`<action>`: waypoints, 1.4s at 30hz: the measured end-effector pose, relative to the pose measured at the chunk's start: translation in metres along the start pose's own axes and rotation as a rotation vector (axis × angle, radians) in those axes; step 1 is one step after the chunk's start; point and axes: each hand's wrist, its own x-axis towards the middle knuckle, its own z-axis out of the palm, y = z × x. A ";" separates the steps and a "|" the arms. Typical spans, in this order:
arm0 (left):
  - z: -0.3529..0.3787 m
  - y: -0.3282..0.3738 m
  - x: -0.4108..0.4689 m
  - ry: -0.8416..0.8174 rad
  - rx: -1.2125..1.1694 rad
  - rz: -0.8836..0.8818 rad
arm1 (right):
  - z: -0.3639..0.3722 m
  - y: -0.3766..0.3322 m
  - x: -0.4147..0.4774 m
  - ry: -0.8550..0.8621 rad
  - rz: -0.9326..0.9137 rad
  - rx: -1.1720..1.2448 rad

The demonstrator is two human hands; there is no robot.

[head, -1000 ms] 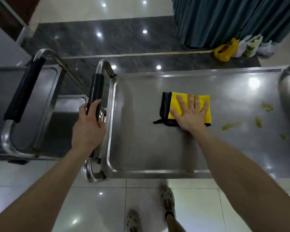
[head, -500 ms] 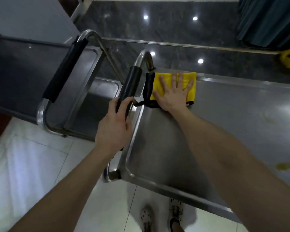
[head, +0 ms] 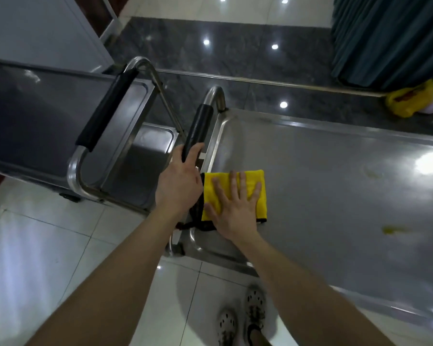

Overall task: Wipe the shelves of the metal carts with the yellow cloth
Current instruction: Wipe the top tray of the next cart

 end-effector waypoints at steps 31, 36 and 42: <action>0.099 0.206 -0.048 -0.454 0.352 0.480 | -0.068 0.203 -0.221 -0.025 0.402 -0.034; 0.125 0.271 -0.025 -0.535 0.345 0.374 | -0.073 0.268 -0.231 0.098 0.368 -0.039; 0.136 0.302 -0.005 -0.646 0.372 0.240 | -0.083 0.341 -0.207 0.101 0.374 -0.049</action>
